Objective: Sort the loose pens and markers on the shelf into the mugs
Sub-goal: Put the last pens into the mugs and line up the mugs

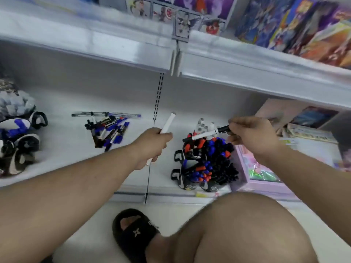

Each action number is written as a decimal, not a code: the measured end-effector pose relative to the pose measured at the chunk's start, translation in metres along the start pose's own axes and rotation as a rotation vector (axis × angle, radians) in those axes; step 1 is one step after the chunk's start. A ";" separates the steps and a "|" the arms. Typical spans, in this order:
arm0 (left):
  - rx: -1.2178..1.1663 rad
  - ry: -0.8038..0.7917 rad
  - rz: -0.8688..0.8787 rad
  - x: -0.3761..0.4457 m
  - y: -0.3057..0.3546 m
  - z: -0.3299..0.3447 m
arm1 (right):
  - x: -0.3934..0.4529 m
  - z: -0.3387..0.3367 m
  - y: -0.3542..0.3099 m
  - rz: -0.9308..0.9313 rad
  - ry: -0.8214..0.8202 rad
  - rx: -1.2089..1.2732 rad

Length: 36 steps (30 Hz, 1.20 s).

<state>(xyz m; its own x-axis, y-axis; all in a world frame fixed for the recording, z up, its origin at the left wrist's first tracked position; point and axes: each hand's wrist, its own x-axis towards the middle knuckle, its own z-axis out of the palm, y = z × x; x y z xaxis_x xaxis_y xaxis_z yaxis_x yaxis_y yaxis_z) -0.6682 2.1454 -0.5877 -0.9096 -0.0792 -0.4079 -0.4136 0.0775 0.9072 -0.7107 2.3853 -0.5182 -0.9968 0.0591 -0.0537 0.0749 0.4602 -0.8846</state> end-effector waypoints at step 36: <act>-0.502 0.009 -0.120 0.003 -0.030 0.082 | 0.020 0.006 0.171 -0.018 -0.054 -0.807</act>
<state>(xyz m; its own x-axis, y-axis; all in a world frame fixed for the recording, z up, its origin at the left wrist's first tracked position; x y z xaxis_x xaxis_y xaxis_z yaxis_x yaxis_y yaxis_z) -0.6614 2.2239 -0.6248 -0.8554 -0.0666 -0.5136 -0.4431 -0.4195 0.7923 -0.7175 2.4599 -0.6731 -0.9965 0.0122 -0.0832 0.0351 0.9595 -0.2797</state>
